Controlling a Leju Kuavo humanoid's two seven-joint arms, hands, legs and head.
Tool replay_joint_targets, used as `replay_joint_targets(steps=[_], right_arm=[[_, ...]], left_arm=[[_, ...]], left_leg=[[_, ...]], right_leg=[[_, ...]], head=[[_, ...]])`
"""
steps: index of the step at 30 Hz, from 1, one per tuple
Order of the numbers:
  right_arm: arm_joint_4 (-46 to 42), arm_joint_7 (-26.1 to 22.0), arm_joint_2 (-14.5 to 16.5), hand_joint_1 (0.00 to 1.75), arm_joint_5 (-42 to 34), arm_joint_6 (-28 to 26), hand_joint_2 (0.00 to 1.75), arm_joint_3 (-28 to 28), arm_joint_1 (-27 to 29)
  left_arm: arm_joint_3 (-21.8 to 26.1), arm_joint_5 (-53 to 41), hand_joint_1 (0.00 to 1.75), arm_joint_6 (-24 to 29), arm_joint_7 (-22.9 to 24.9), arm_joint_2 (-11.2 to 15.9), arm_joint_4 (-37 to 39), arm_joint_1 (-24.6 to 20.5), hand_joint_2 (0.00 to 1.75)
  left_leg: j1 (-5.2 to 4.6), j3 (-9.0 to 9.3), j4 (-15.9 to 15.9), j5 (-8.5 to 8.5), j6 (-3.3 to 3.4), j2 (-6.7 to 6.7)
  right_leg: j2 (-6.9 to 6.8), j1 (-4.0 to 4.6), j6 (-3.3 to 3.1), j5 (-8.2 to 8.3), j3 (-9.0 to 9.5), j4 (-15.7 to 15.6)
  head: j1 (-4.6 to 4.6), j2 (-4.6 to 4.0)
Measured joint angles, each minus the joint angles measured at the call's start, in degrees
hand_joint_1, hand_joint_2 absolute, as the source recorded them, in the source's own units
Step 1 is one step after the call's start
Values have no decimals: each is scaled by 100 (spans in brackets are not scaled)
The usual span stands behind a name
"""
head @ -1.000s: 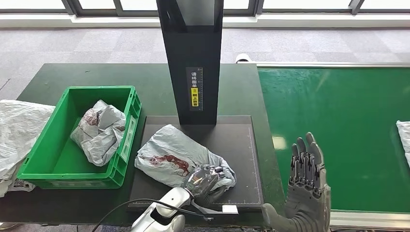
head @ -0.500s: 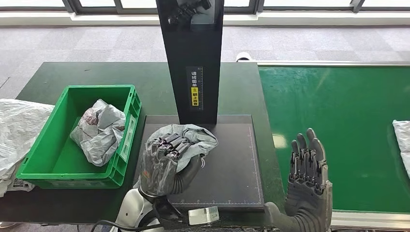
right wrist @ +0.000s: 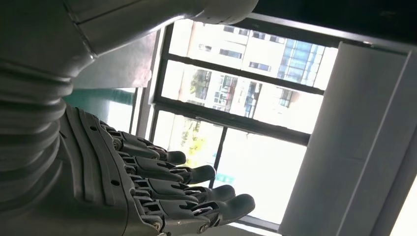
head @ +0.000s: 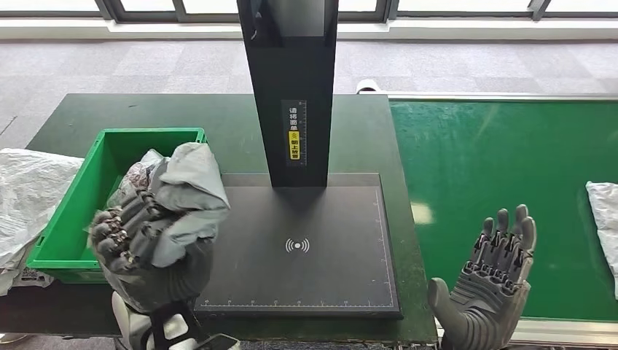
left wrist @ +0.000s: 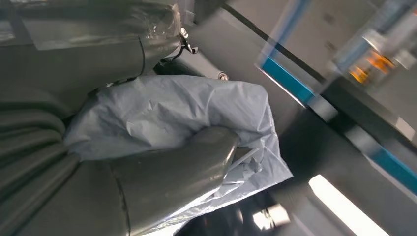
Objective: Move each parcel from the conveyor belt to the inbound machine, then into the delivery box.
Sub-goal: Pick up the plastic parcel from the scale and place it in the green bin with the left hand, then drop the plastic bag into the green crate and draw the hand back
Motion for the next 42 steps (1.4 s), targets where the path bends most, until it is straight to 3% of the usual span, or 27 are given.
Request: replay_joint_targets(steps=[6, 13, 20, 24, 29, 33, 36, 42], right_arm=[[554, -120, -342, 0, -326, -428, 175, 322, -71], [694, -87, -408, 0, -198, -257, 175, 367, -76], [697, -71, -406, 0, -61, -111, 175, 355, -57], [694, -74, -397, 0, -60, -93, 175, 344, -47], [693, -75, -393, 0, -59, -90, 175, 341, -43], [693, -74, -392, 0, -55, -103, 175, 333, -45], [694, -69, -392, 0, -47, -139, 175, 321, -63], [773, -53, -395, 0, -74, -308, 175, 318, -151]], left_arm=[[1143, 1071, 175, 0, 402, 311, 414, -1276, 175], [1828, 1022, 175, -3, 974, 696, 1349, -2298, 175], [2419, 223, 175, -12, 1457, 1094, 2992, -3319, 175], [2638, -295, 175, -13, 1683, 1254, 3890, -3608, 175], [2726, -348, 175, -30, 1716, 1337, 4395, -3745, 175], [2737, -863, 175, -621, 2310, 1381, 4846, -3926, 175], [2729, -1480, 175, -1060, 2757, 1403, 5625, -4200, 175], [2623, -2102, 175, -1599, 3058, 1338, 7028, -4513, 175]], left_leg=[[3, 0, 0, 23, -19, -5], [14, -5, 0, 25, -21, -3], [14, -7, 0, 31, -28, 0], [15, -9, 0, 34, -32, 4], [14, -14, 1, 34, -32, 6], [14, -17, 1, 34, -32, 1], [14, -17, 1, 36, -34, 1], [14, -17, 1, 40, -36, 5]], right_leg=[[-2, 14, -17, 16, -6, 3], [3, 19, -24, 20, -16, 5], [9, 22, -30, 27, -20, 6], [14, 22, -31, 29, -24, 8], [17, 22, -31, 30, -30, 8], [12, 21, -30, 30, -32, 7], [12, 22, -31, 33, -33, 7], [16, 21, -33, 40, -35, 7]], head=[[0, 0], [0, 1], [0, 0], [0, 1], [0, 1], [1, 0], [1, 0], [1, 0]])
